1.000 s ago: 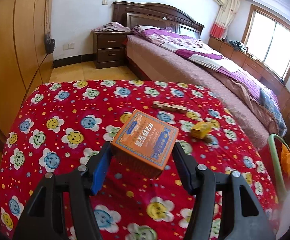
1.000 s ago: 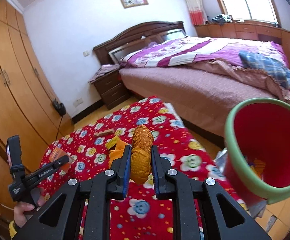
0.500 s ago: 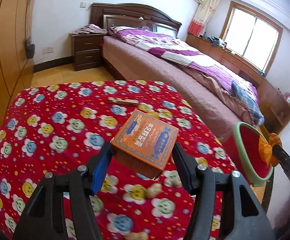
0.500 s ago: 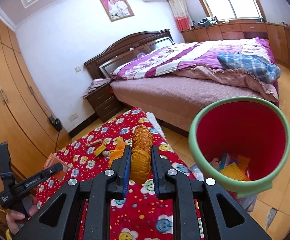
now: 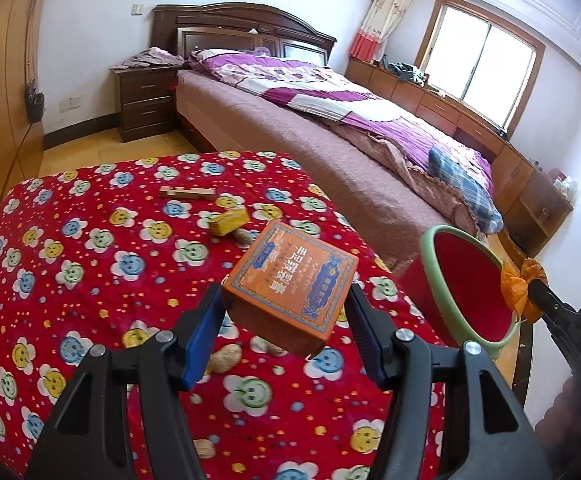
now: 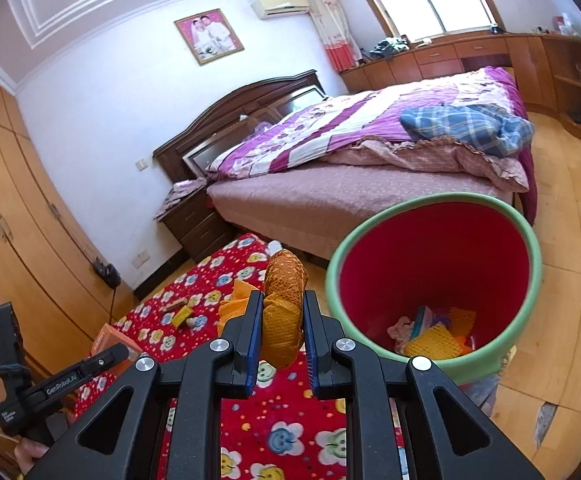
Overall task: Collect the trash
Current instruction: 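Carry the orange box and orange knitted item over the red bucket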
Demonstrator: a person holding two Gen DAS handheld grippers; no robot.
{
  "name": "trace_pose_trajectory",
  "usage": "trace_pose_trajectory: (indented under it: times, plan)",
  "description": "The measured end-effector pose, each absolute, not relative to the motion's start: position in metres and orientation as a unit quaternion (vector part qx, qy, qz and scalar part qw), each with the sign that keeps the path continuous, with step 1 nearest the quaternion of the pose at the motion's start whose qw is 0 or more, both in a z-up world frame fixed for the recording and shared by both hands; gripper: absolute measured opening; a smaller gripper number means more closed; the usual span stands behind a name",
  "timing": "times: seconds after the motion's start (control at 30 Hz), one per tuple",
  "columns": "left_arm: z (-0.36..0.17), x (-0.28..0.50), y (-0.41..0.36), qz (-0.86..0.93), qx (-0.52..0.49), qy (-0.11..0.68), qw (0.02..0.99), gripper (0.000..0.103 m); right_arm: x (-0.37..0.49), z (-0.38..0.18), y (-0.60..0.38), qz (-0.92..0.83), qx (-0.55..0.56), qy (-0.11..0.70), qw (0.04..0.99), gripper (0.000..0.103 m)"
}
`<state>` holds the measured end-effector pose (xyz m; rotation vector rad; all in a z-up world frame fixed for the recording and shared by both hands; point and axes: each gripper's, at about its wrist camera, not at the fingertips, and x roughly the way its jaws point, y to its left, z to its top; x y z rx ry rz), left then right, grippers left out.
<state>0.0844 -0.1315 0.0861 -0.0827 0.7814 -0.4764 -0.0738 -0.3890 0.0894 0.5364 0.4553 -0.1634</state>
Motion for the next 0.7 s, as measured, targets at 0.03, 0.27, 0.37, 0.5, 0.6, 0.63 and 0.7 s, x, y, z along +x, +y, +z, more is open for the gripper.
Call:
trace_pose_trajectory:
  times: [0.03,0.27,0.37,0.5,0.6,0.63,0.7]
  plan:
    - [0.087,0.083,-0.136,-0.233,-0.038,0.376,0.896,0.062,-0.076,0.088,-0.392,-0.082,0.264,0.222,0.935,0.019]
    - [0.092,0.075,-0.164,-0.262,-0.030,0.375,0.889,0.062,-0.089,0.084,-0.410,-0.094,0.276,0.218,0.931,0.019]
    - [0.094,0.071,-0.177,-0.274,-0.024,0.372,0.887,0.062,-0.093,0.083,-0.414,-0.099,0.279,0.217,0.930,0.019]
    - [0.095,0.069,-0.191,-0.287,-0.019,0.372,0.882,0.062,-0.095,0.081,-0.422,-0.102,0.282,0.219,0.928,0.019]
    - [0.095,0.068,-0.202,-0.296,-0.014,0.373,0.879,0.062,-0.096,0.080,-0.426,-0.105,0.284,0.219,0.927,0.019]
    - [0.095,0.068,-0.205,-0.298,-0.013,0.373,0.878,0.062,-0.097,0.079,-0.428,-0.106,0.286,0.219,0.927,0.019]
    - [0.096,0.066,-0.212,-0.303,-0.009,0.372,0.877,0.062,-0.099,0.078,-0.431,-0.107,0.288,0.218,0.926,0.019]
